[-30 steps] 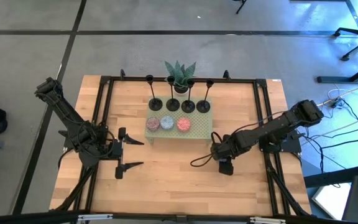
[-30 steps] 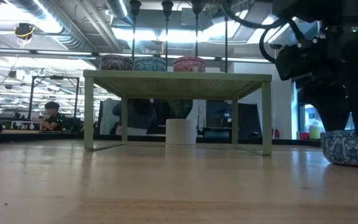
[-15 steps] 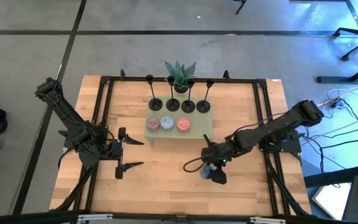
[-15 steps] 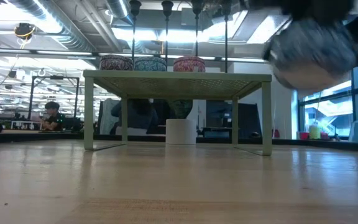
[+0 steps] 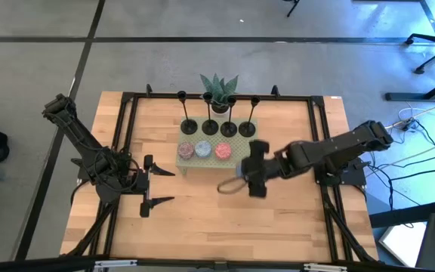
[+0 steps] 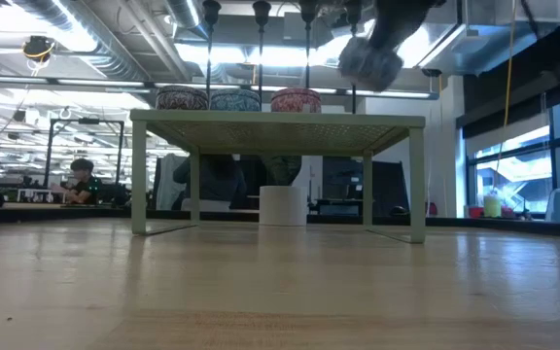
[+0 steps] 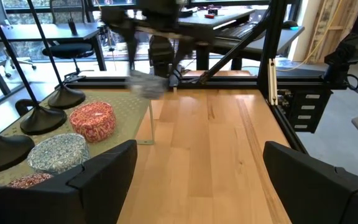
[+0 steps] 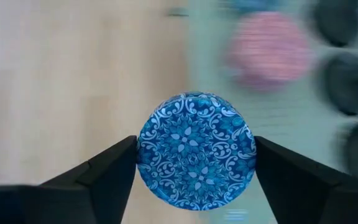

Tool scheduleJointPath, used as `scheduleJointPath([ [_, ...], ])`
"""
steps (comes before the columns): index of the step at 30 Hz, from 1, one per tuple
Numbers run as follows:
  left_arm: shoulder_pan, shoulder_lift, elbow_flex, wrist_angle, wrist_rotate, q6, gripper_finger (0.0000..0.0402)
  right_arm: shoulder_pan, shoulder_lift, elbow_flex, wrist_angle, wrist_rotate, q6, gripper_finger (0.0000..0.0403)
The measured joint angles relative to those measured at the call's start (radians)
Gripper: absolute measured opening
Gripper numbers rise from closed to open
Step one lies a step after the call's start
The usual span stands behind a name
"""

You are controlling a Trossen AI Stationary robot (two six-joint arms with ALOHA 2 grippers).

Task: Pick & Place candle stick holders
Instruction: Put the blue scented candle on the shelf

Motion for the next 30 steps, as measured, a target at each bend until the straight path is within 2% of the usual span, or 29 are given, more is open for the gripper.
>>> scheduleJointPath([
  [4, 0.000, 0.000, 0.000, -0.001, 0.000, 0.000, 0.0347, -0.101, 0.000, 0.001, -0.006, 0.025, 0.005, 0.0307],
  [12, 0.000, 0.000, 0.000, -0.006, 0.000, 0.000, 0.0347, -0.233, 0.000, 0.001, -0.024, -0.141, 0.060, 0.0308],
  [17, 0.000, 0.000, 0.000, -0.006, 0.000, 0.000, 0.0347, -0.256, 0.000, -0.006, -0.045, -0.211, 0.060, 0.0309],
  [30, 0.000, 0.000, 0.000, -0.006, 0.045, 0.006, 0.0347, -0.261, 0.000, -0.007, -0.053, -0.206, 0.053, 0.0316],
])
